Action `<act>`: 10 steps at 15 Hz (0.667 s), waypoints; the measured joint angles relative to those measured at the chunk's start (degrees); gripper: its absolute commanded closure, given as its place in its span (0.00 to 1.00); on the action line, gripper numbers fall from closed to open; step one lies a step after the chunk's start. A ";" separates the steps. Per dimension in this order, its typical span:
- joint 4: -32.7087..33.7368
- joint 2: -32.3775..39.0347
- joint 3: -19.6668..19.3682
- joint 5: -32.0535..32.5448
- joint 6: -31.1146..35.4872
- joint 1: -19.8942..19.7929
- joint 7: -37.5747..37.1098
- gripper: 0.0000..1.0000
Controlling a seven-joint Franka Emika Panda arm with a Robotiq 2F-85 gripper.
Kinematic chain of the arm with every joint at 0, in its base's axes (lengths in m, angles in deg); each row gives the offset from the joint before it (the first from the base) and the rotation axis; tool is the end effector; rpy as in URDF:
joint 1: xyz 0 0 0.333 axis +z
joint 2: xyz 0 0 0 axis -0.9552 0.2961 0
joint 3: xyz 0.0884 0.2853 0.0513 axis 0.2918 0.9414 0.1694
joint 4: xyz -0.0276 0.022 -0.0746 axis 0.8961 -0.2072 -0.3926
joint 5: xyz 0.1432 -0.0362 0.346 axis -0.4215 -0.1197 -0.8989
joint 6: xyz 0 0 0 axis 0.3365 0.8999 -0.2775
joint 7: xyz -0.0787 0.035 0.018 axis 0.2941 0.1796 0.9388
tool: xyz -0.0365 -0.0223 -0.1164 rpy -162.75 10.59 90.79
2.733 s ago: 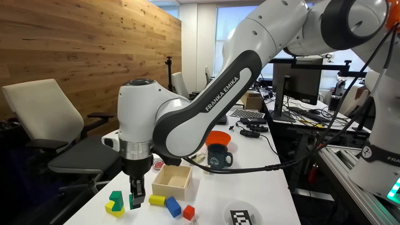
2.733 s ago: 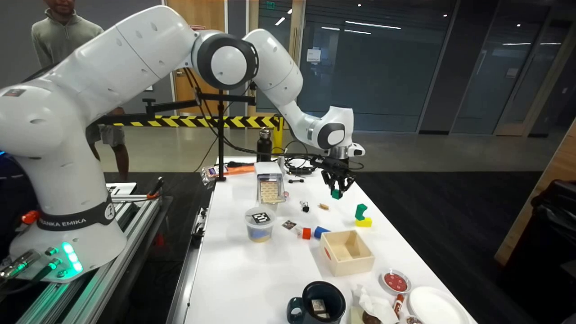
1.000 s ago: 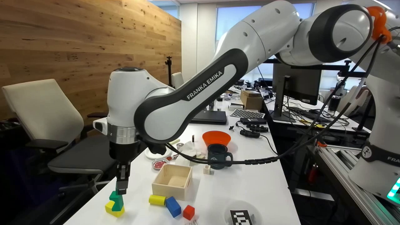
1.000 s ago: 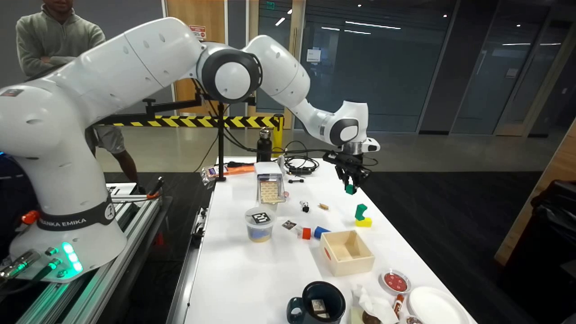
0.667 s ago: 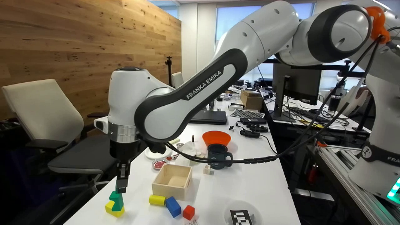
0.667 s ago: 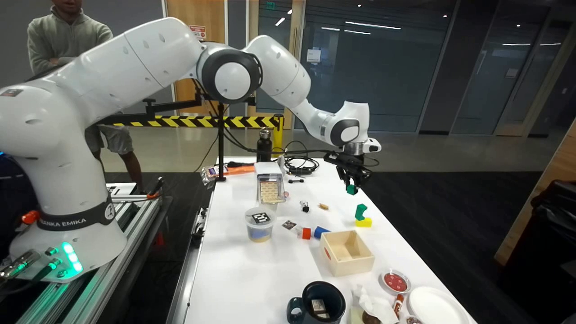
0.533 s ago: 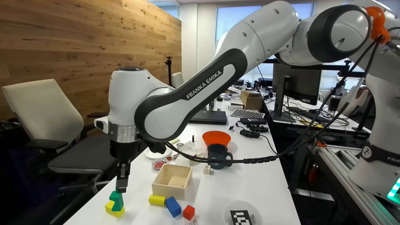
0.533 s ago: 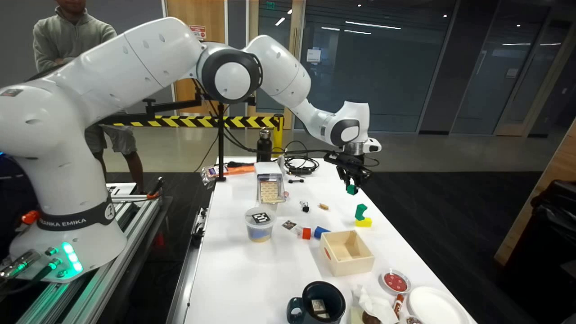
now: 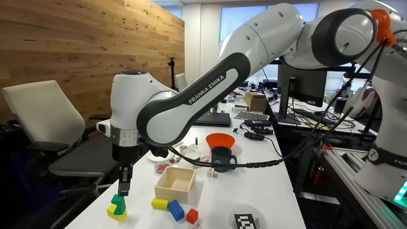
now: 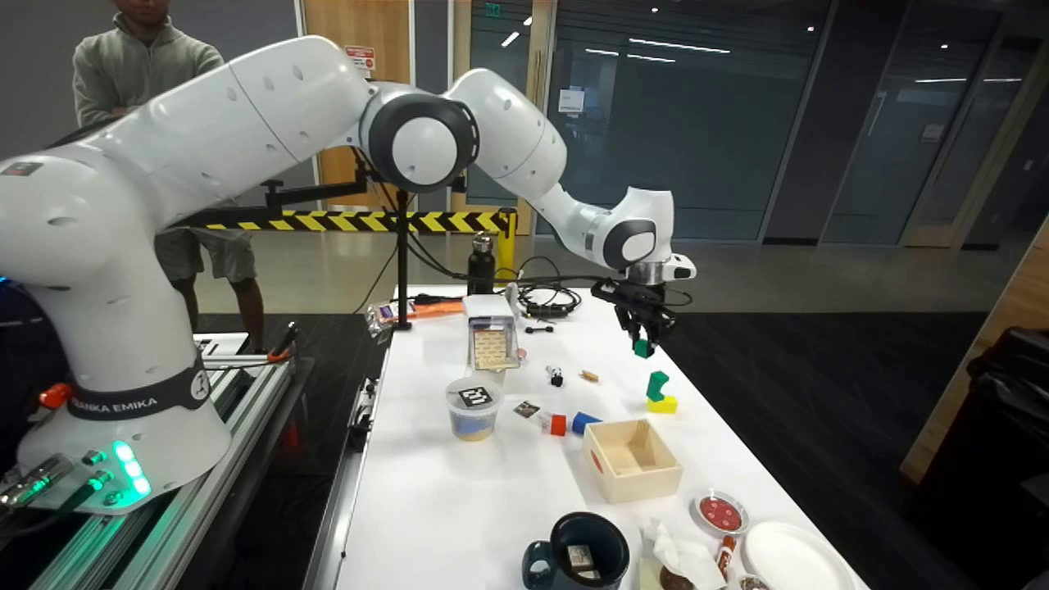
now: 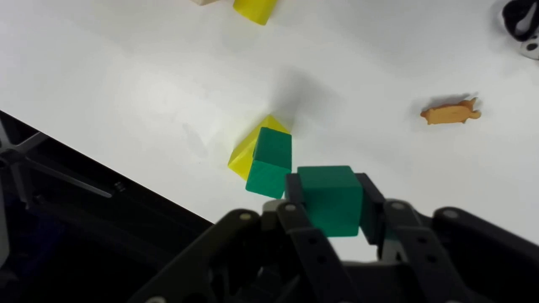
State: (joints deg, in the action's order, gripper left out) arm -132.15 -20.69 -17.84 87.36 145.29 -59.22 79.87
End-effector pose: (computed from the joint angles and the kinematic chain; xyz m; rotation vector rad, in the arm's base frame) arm 0.7313 0.2257 0.1752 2.9460 0.8988 0.3464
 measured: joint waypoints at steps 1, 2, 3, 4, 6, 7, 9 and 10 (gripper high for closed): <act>0.59 0.35 -0.49 0.02 0.03 0.12 -0.24 0.91; 1.31 0.75 -1.00 0.06 0.03 0.18 -0.50 0.91; 2.24 1.16 -1.49 0.06 0.03 0.19 -0.71 0.91; 3.23 1.60 -1.94 0.06 0.03 0.18 -0.87 0.91; 5.35 2.38 -2.63 0.06 -0.25 0.16 -0.97 0.91; 6.45 2.78 -2.86 0.06 -0.51 0.17 -0.98 0.91; 8.64 3.60 -3.00 0.06 -2.05 0.18 -0.98 0.91; 9.80 3.99 -3.00 0.06 -3.33 0.18 -0.98 0.91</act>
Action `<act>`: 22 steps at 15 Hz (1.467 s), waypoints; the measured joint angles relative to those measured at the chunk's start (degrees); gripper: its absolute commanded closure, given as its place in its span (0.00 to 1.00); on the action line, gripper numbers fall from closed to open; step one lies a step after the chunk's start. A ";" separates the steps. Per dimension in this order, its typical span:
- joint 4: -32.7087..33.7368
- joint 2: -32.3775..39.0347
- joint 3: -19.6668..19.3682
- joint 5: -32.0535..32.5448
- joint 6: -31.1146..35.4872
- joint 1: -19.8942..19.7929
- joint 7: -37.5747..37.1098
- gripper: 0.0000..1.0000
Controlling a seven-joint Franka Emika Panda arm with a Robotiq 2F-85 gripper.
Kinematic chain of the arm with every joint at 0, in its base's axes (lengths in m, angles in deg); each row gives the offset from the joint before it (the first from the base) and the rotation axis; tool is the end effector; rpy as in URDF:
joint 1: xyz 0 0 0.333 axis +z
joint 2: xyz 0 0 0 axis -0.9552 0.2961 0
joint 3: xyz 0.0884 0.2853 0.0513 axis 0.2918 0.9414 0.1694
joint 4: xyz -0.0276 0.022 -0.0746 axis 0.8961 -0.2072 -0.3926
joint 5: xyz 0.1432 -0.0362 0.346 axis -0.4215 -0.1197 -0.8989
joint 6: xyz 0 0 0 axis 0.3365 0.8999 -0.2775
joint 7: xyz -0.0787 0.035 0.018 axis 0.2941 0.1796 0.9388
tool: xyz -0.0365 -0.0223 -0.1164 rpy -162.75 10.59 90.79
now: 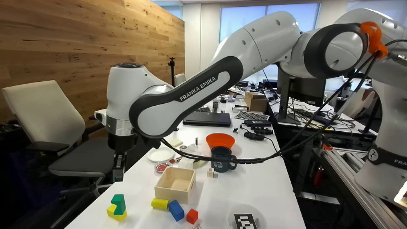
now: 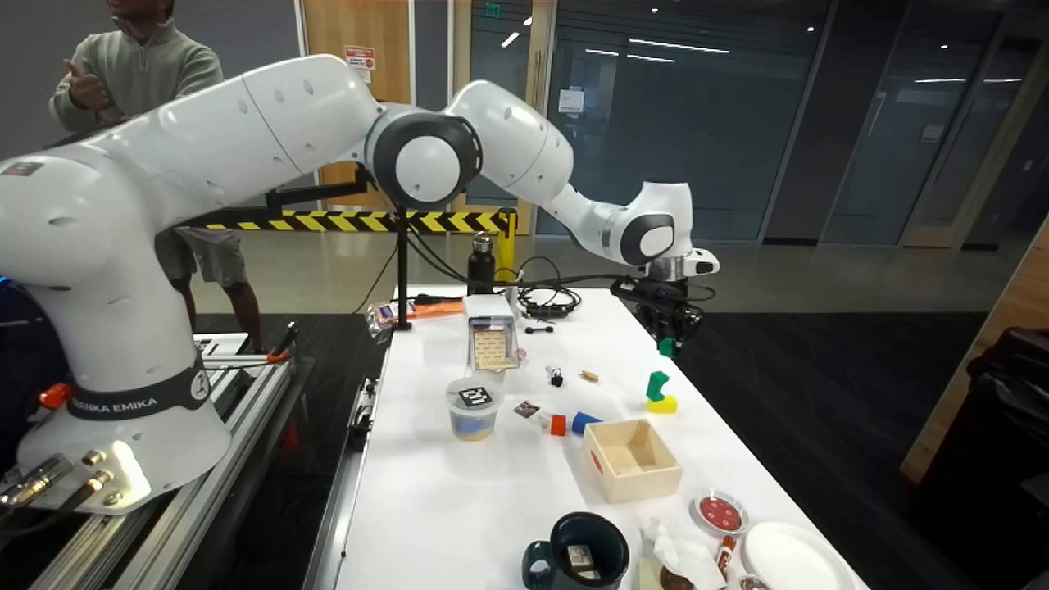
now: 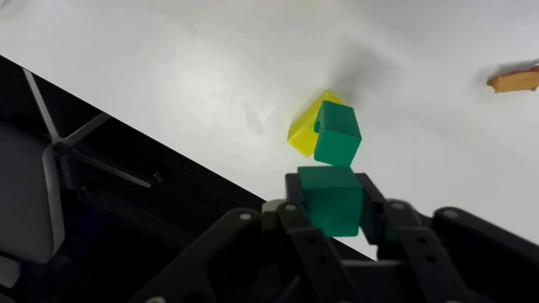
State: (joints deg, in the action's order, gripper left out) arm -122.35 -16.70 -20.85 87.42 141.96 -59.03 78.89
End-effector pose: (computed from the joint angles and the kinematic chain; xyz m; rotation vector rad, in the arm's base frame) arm 0.7601 0.2030 0.1934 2.9097 0.8095 0.4024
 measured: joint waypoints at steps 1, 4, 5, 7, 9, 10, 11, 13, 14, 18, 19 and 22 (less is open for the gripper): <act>1.11 0.37 0.00 0.00 -1.27 0.00 0.00 0.91; 4.24 1.33 0.01 0.00 -5.28 0.09 0.13 0.91; 5.32 1.68 0.04 0.00 -6.72 0.16 0.25 0.91; 7.28 2.33 0.15 0.00 -9.33 0.47 0.65 0.91; 9.17 3.16 0.41 0.00 -11.31 0.90 1.15 0.91; 10.06 3.70 0.59 0.00 -11.89 1.10 1.47 0.91; 10.97 4.33 0.74 0.00 -12.33 1.29 1.72 0.91; 12.72 5.76 0.99 0.00 -12.58 1.43 2.04 0.91; 13.66 6.57 1.04 -0.07 -12.59 1.41 2.14 0.91; 16.88 9.43 1.49 -0.22 -12.59 0.76 2.25 0.91; 17.36 9.87 1.60 -0.22 -12.58 0.63 2.25 0.91; 18.73 10.84 1.82 -0.22 -12.58 0.58 2.25 0.91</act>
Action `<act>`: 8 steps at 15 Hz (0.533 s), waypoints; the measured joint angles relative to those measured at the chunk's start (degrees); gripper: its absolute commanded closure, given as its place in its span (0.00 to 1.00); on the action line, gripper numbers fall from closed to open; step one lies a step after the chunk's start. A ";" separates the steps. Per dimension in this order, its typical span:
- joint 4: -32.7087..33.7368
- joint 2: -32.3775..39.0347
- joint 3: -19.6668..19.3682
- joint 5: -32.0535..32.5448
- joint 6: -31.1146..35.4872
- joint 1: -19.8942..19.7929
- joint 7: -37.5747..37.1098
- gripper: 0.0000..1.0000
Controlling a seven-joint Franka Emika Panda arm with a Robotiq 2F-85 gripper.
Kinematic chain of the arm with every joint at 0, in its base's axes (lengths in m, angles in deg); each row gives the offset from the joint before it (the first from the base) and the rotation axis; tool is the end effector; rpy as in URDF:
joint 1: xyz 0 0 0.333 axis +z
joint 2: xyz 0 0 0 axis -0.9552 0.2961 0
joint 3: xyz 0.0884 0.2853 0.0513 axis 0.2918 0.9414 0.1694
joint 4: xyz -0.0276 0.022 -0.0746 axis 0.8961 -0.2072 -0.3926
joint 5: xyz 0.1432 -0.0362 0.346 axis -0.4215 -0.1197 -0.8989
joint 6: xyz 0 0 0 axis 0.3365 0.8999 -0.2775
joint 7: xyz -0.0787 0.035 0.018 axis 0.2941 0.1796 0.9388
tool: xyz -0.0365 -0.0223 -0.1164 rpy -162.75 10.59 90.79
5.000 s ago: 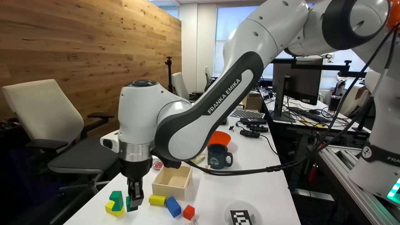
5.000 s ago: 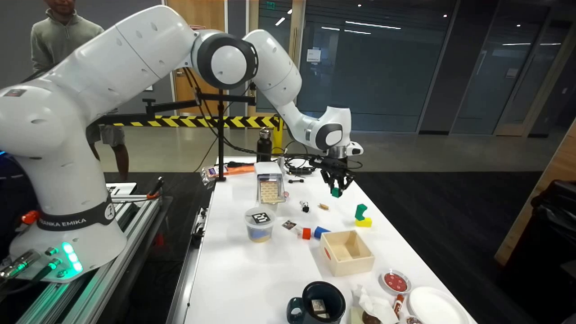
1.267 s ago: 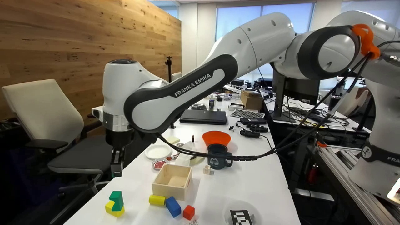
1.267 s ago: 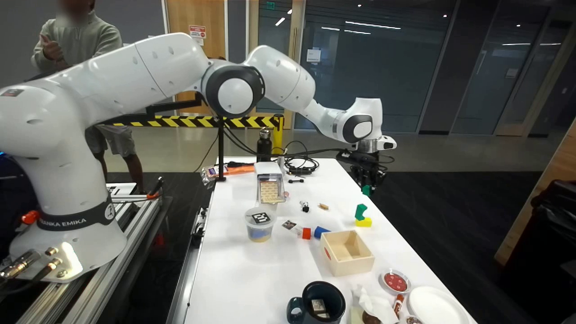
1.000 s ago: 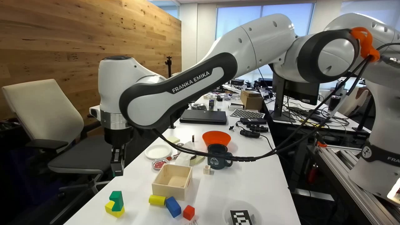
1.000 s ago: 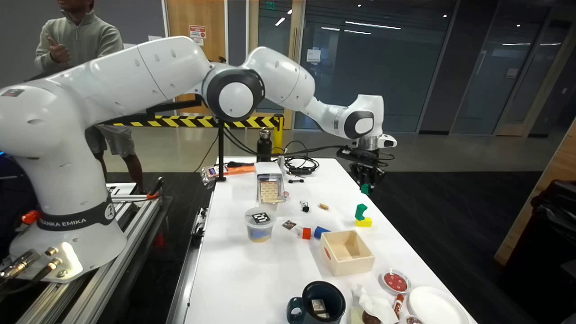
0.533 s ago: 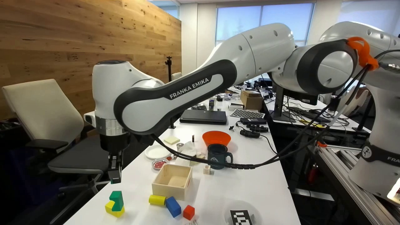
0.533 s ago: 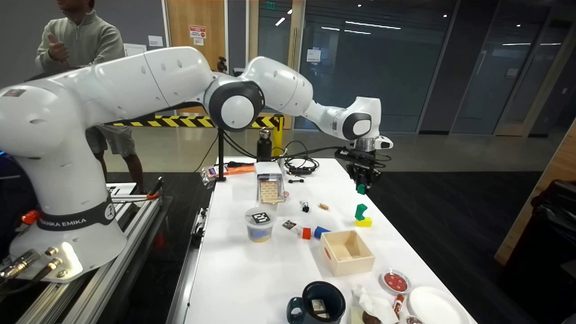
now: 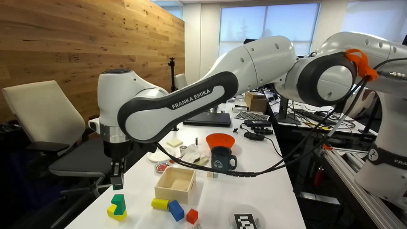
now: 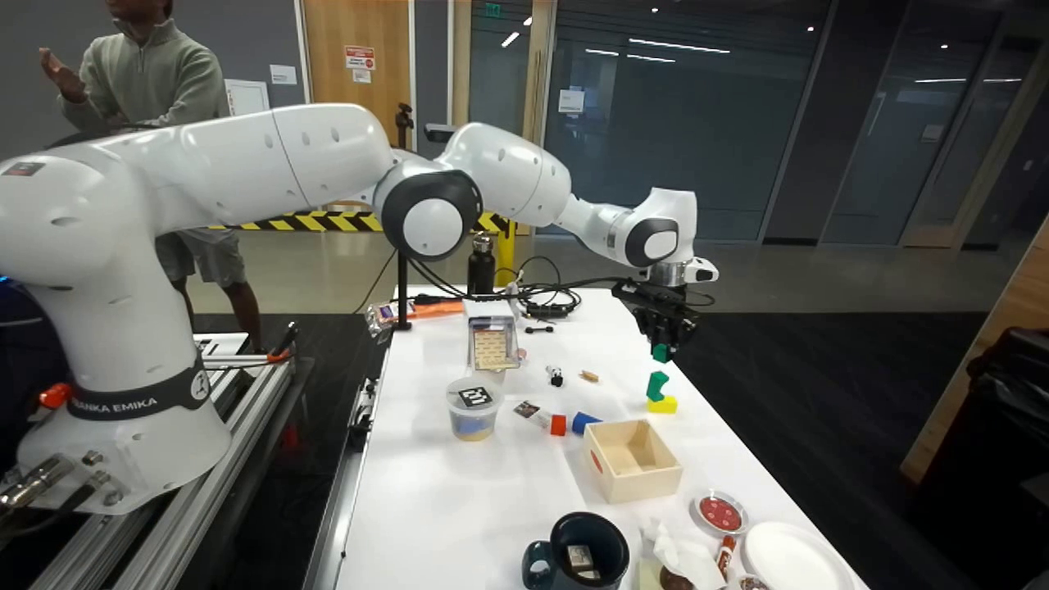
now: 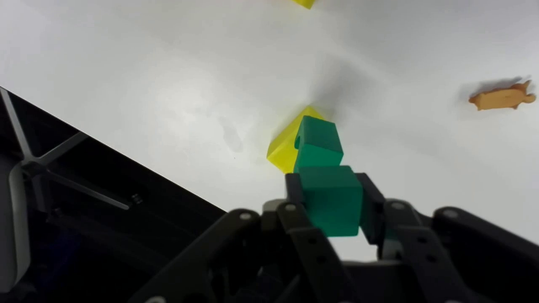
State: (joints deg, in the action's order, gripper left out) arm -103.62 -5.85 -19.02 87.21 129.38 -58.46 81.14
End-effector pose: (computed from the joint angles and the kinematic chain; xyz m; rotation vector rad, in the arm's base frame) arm 0.7661 0.2138 0.1761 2.9296 0.8443 0.2785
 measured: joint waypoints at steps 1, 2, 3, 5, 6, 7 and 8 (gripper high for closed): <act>0.23 0.14 0.08 0.00 0.00 0.04 0.00 0.91; 0.49 0.30 0.14 0.00 -0.05 0.11 0.04 0.91; 0.73 0.45 0.21 0.00 -0.14 0.18 0.17 0.91; 0.82 0.58 0.42 0.00 -0.22 0.24 0.57 0.91; 0.86 0.63 0.51 0.00 -0.29 0.24 0.78 0.91; 0.97 0.73 0.58 0.00 -0.42 0.24 1.08 0.91; 1.17 0.90 0.62 0.00 -0.53 0.23 1.31 0.91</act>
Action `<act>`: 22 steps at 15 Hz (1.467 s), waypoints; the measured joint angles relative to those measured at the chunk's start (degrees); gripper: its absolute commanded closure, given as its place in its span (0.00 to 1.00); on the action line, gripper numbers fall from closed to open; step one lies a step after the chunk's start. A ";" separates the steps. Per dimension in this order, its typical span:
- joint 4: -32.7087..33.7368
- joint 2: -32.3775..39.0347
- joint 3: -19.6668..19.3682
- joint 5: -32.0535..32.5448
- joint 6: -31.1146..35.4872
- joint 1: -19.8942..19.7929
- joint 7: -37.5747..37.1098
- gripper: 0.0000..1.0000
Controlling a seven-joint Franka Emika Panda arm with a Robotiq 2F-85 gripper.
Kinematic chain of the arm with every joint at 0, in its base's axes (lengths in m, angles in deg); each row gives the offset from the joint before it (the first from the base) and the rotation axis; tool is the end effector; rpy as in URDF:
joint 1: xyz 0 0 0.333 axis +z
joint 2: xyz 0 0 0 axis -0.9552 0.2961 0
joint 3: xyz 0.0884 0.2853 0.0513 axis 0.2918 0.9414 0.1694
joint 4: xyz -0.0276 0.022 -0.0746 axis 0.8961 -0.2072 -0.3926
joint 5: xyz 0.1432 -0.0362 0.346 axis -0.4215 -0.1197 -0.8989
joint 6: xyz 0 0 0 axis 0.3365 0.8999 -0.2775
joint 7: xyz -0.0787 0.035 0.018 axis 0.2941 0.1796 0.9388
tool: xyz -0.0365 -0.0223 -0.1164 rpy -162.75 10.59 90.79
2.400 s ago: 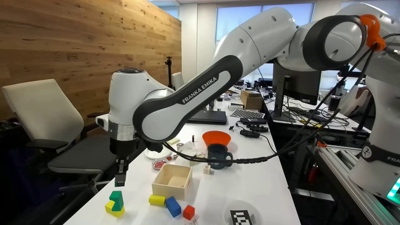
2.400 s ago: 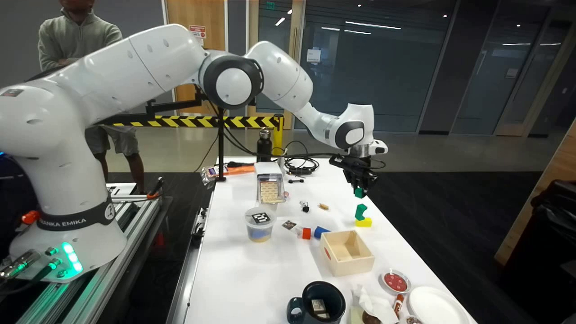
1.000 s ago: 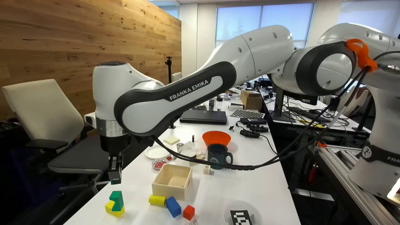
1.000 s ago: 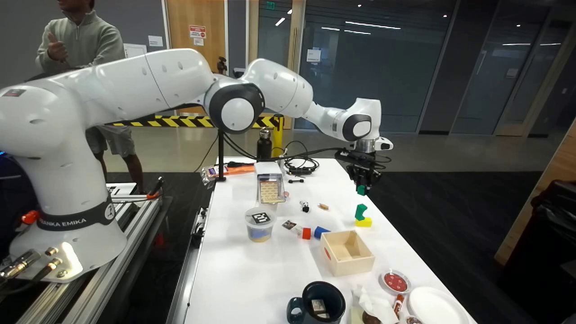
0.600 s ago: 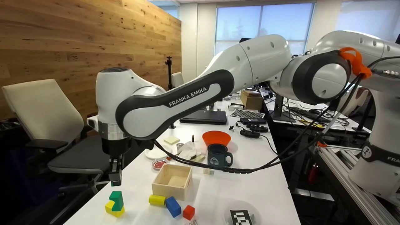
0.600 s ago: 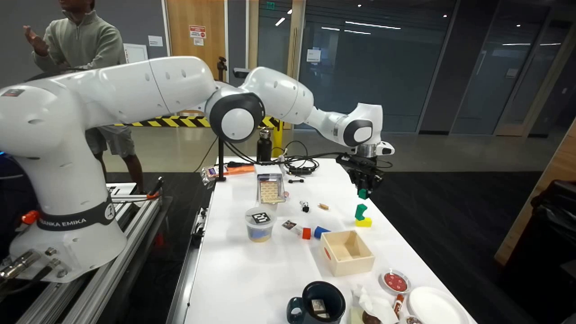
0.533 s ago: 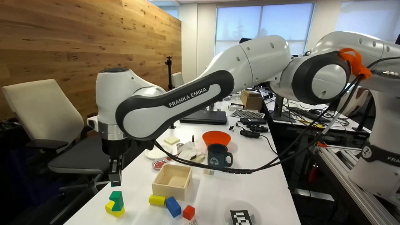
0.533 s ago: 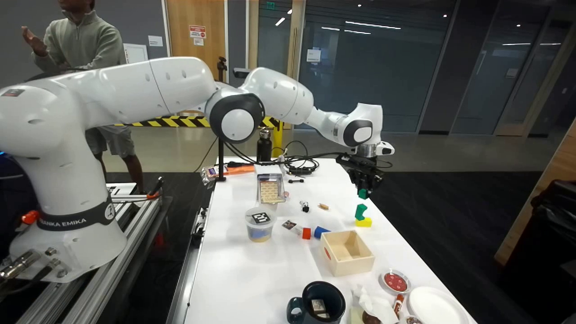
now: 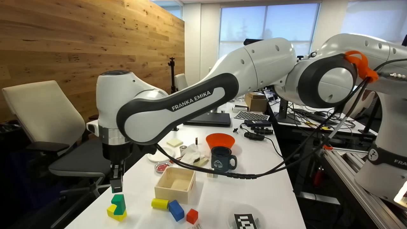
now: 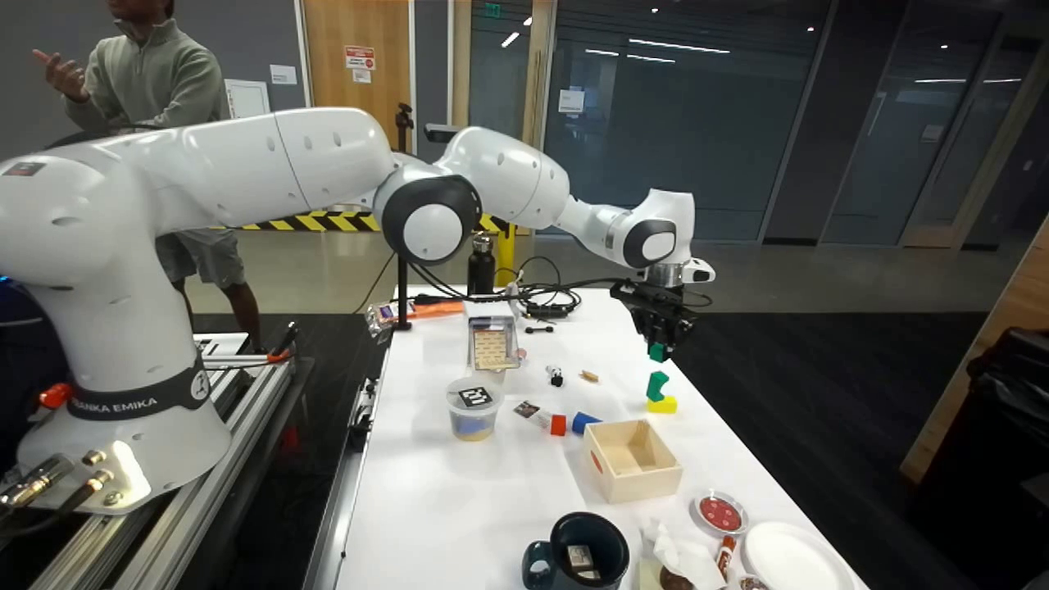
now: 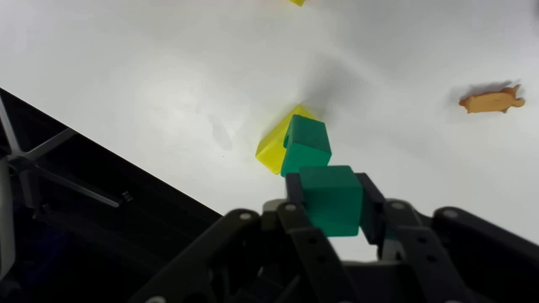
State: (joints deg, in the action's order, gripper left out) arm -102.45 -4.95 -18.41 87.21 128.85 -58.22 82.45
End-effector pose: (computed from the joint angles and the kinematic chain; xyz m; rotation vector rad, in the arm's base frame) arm 0.7642 0.2198 0.1726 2.9267 0.8859 0.2718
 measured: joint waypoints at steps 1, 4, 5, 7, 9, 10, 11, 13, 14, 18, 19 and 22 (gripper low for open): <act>0.28 0.24 0.05 0.00 -0.09 -0.01 0.20 0.91; 0.66 0.75 0.23 0.00 -0.63 -0.04 0.71 0.91; 0.82 0.93 0.26 0.00 -0.94 -0.04 0.85 0.91; 1.05 1.21 0.30 0.00 -1.61 -0.03 1.05 0.91; 1.08 1.33 0.30 0.00 -1.91 -0.03 1.13 0.91; 1.09 1.38 0.30 0.00 -2.03 -0.03 1.16 0.91; 1.14 1.48 0.30 0.00 -2.15 -0.02 1.18 0.91; 1.29 1.74 0.37 0.00 -2.23 0.00 1.27 0.91; 1.36 1.88 0.47 0.00 -2.23 0.01 1.42 0.91; 2.92 2.60 0.48 0.00 -2.23 0.30 1.95 0.91; 3.84 2.92 0.40 0.00 -2.24 0.43 1.97 0.91; 6.42 4.05 0.14 0.00 -2.51 0.77 1.98 0.91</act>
State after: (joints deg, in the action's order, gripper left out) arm -96.04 -0.90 -18.26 87.21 126.34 -57.45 84.44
